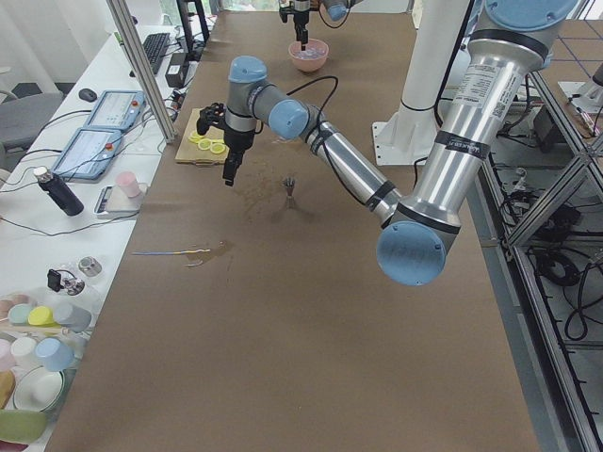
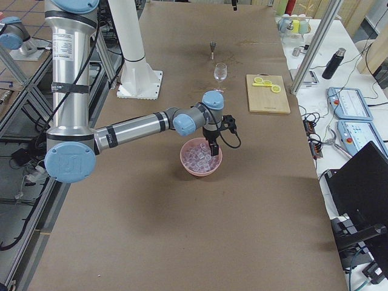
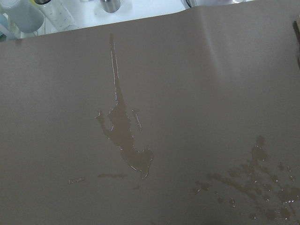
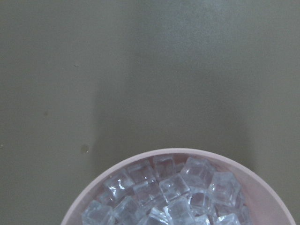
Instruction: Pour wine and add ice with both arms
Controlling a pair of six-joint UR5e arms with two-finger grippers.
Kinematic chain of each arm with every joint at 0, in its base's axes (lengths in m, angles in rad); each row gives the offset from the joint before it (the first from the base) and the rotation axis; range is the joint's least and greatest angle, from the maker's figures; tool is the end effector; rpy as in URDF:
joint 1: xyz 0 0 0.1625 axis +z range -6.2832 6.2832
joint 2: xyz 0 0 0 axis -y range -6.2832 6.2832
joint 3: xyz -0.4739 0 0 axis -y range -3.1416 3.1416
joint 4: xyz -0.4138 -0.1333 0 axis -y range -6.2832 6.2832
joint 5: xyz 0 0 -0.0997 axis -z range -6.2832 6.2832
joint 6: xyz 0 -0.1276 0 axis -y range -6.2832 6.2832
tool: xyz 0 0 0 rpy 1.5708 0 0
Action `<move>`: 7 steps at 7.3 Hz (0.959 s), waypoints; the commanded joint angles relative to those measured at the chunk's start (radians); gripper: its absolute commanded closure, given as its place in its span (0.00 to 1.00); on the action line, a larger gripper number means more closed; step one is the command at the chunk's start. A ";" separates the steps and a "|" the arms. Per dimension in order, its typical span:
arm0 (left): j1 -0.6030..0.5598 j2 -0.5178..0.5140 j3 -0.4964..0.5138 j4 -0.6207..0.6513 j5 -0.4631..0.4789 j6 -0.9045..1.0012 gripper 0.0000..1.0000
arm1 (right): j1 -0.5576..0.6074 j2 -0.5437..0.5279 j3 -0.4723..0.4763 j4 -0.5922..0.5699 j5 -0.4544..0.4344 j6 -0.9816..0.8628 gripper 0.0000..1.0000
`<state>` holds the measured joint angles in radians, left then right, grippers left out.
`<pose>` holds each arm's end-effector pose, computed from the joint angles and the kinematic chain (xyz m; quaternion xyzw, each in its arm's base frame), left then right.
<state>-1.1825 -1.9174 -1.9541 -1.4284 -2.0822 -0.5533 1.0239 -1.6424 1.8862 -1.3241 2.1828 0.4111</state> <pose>0.1669 -0.5951 0.3696 0.1398 0.3428 -0.0033 0.9289 -0.2113 -0.4624 0.5805 0.0708 -0.3661 -0.1357 0.9179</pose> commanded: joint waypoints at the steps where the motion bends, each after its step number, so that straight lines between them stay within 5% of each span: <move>1: -0.002 -0.002 0.003 0.014 -0.003 0.001 0.02 | -0.030 -0.023 -0.001 0.006 -0.005 0.002 0.04; 2: -0.002 -0.003 0.003 0.016 -0.003 0.001 0.02 | -0.050 -0.033 -0.001 0.005 -0.011 0.002 0.07; 4: 0.000 -0.006 0.003 0.016 -0.003 0.001 0.02 | -0.064 -0.039 -0.002 0.000 -0.018 -0.001 0.30; 7: 0.000 -0.011 0.003 0.016 -0.003 0.001 0.02 | -0.059 -0.042 -0.002 -0.001 -0.018 -0.012 0.90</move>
<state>-1.1828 -1.9274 -1.9513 -1.4128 -2.0847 -0.5522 0.9634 -1.6826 1.8844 -1.3247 2.1647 0.4019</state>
